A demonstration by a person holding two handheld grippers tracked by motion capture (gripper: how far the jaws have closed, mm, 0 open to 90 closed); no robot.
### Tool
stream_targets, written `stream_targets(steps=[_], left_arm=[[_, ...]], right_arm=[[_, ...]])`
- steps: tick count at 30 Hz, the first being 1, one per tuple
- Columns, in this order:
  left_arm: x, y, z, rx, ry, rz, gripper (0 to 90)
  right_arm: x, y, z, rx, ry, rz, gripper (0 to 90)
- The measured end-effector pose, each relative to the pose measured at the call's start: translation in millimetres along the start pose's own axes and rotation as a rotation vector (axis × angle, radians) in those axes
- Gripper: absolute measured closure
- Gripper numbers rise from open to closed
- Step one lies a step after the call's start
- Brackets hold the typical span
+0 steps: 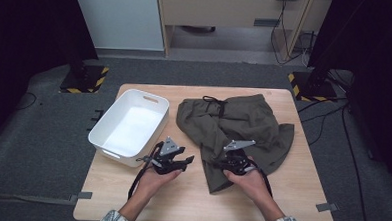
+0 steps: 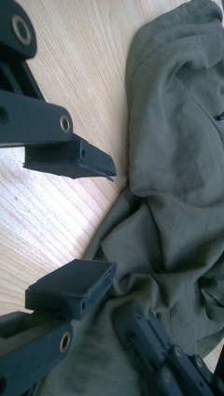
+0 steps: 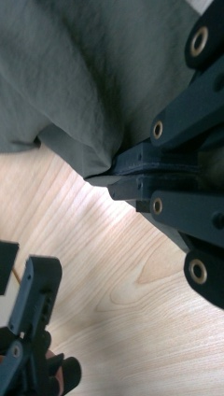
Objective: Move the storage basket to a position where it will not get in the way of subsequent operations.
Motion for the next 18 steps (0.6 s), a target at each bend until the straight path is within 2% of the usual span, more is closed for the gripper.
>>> stream_targets(steps=[2, 4, 8, 11, 13, 16, 18], left_arm=[[1.2, -0.6, -2.8, 0.014, -0.008, 0.005, 46.4], [1.1, -1.7, -4.5, 0.021, -0.011, 0.006, 46.5], [-3.0, -5.2, -4.6, 0.023, -0.022, 0.003, 46.5], [-6.3, -11.5, -4.9, 0.027, -0.022, -0.007, 46.5], [-8.8, -18.9, -2.8, 0.021, -0.023, -0.016, 46.6], [-14.4, -28.0, -0.8, 0.021, -0.026, -0.036, 46.7], [-21.9, -34.1, -0.5, 0.028, -0.039, -0.065, 47.1]], right_arm=[[-0.5, 1.4, -0.4, 0.005, 0.029, -0.028, 74.8], [-4.1, 9.4, -0.3, 0.000, 0.041, -0.046, 60.6], [-16.7, 33.0, 2.0, -0.032, 0.037, -0.109, 48.6], [-29.0, 50.0, 1.3, -0.057, 0.027, -0.146, 46.5], [-32.8, 54.0, -2.8, -0.056, 0.027, -0.159, 51.9], [-40.0, 56.7, -15.5, -0.024, 0.036, -0.198, 75.6], [-44.1, 56.3, -20.8, -0.004, 0.034, -0.220, 80.6]])
Point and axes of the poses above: each handheld gripper's, and its own axes: y roughly backward along the jaws, z roughly out of its top, x roughly to its left, the point moved 10 cm from there along -y, roughly forward along the jaws, and after that the axes turned 10 degrees about -x, right-handed, at the moved point
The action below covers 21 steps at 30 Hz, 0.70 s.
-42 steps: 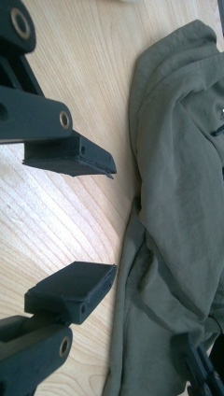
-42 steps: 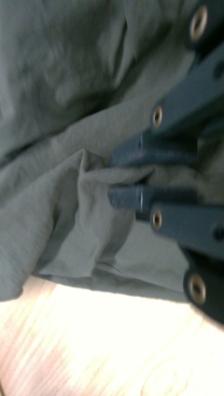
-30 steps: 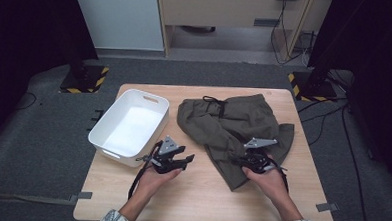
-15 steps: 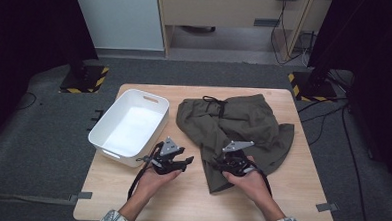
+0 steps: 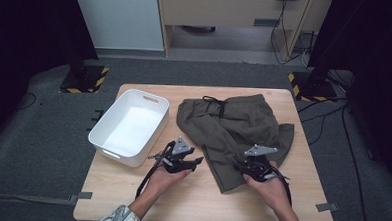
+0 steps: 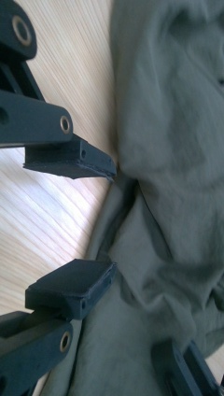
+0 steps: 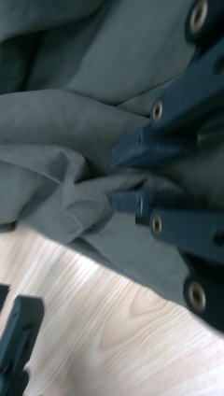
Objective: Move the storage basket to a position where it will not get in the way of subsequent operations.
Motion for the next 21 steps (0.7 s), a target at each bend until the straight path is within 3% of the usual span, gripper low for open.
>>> stream_targets(steps=[3, 8, 13, 17, 21], left_arm=[[-9.7, -10.2, 1.0, 0.000, -0.019, -0.040, 46.9], [-15.1, -24.4, -2.0, 0.018, -0.017, -0.058, 46.9], [-12.8, -33.6, -6.6, 0.036, -0.013, -0.051, 46.9], [-12.0, -42.6, -15.0, 0.082, -0.035, -0.050, 46.0], [-9.4, -46.8, -16.1, 0.093, -0.045, -0.039, 48.5]], right_arm=[[-1.7, -2.2, -6.0, 0.022, -0.025, -0.005, 83.1], [8.3, -1.6, -1.1, -0.016, -0.032, 0.038, 87.2], [8.6, -3.2, -0.6, -0.025, -0.041, 0.044, 88.3], [10.3, -2.1, 0.3, -0.032, -0.057, 0.063, 88.7], [12.0, -1.7, 2.6, -0.044, -0.056, 0.069, 88.8]])
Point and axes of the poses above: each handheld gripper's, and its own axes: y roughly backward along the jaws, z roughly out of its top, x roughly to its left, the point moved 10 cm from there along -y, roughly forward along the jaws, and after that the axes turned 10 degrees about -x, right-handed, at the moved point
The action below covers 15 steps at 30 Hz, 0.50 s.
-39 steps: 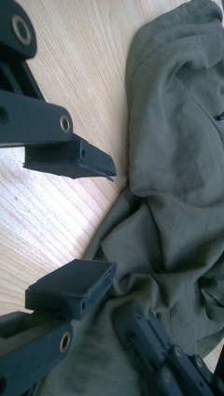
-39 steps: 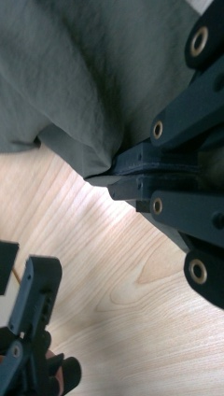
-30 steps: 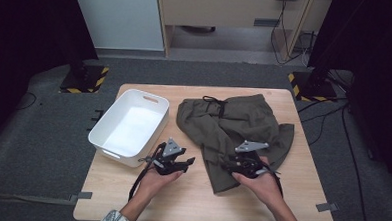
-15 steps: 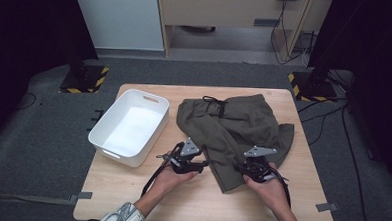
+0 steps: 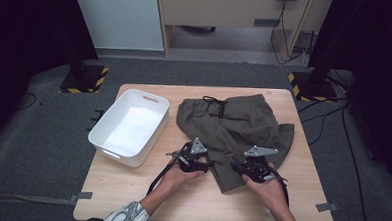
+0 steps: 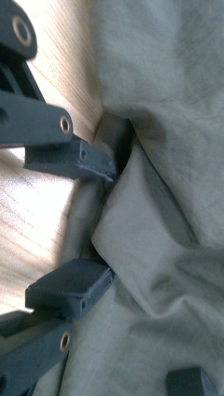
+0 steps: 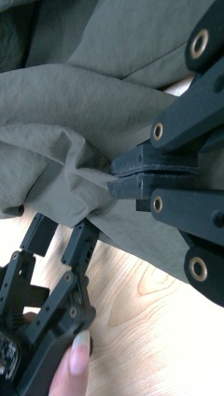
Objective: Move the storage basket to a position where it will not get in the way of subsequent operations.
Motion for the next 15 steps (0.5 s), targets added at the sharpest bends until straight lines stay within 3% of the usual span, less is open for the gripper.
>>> stream_targets(steps=[6, 10, 11, 15], left_arm=[[-2.5, -2.9, 4.0, -0.021, -0.031, -0.016, 63.4], [-2.7, -3.2, 7.2, -0.046, 0.016, -0.046, 86.5], [-2.4, -3.5, 7.7, -0.049, 0.024, -0.048, 88.2], [-1.1, 7.3, 12.0, -0.043, 0.030, -0.041, 89.1]], right_arm=[[1.1, 0.0, -0.2, -0.001, 0.011, 0.000, 88.8], [2.3, 0.3, 0.5, -0.006, 0.016, -0.002, 88.4], [2.6, 0.3, 0.6, -0.006, 0.016, -0.003, 87.4], [0.7, 3.8, 3.3, -0.017, 0.030, -0.028, 69.6]])
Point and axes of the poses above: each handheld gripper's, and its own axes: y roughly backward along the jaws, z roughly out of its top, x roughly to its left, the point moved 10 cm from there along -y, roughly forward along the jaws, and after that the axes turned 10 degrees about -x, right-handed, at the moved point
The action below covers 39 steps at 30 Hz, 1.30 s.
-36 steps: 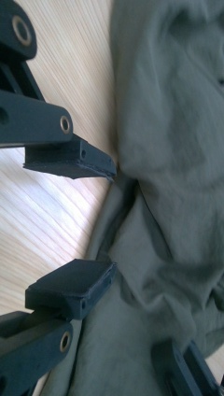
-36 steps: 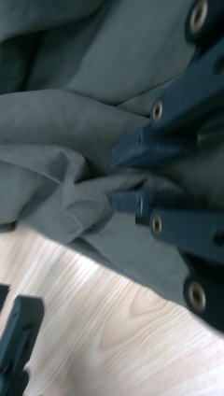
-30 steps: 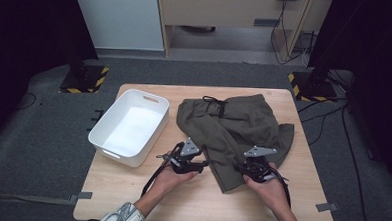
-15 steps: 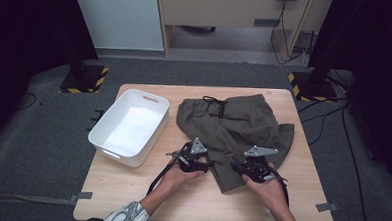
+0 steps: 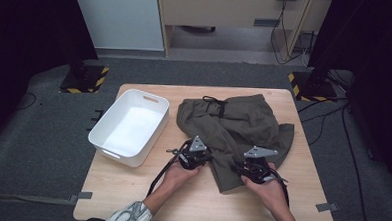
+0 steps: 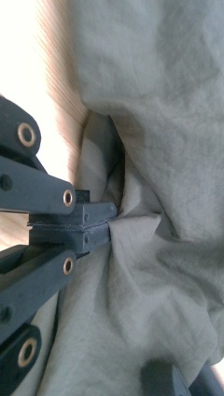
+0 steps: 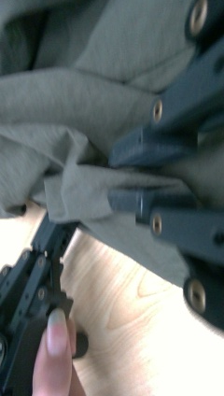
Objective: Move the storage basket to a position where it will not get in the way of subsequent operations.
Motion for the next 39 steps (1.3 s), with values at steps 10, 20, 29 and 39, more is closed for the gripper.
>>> stream_targets(steps=[10, 20, 29, 39], left_arm=[[6.9, 50.2, 19.0, -0.042, -0.004, 0.038, 89.0], [25.8, 75.2, 18.2, -0.057, 0.032, 0.094, 89.3], [42.0, 78.0, 0.6, -0.006, 0.025, 0.121, 89.2], [42.0, 73.0, -7.7, 0.012, 0.040, 0.108, 89.2]], right_arm=[[-18.6, 25.0, 17.6, -0.086, -0.003, -0.062, 52.8], [-18.4, 9.7, -6.9, 0.002, 0.022, -0.063, 62.8], [13.1, -15.4, -9.6, 0.005, 0.028, 0.024, 56.5], [14.1, -37.9, -20.2, 0.059, 0.017, 0.006, 48.7]])
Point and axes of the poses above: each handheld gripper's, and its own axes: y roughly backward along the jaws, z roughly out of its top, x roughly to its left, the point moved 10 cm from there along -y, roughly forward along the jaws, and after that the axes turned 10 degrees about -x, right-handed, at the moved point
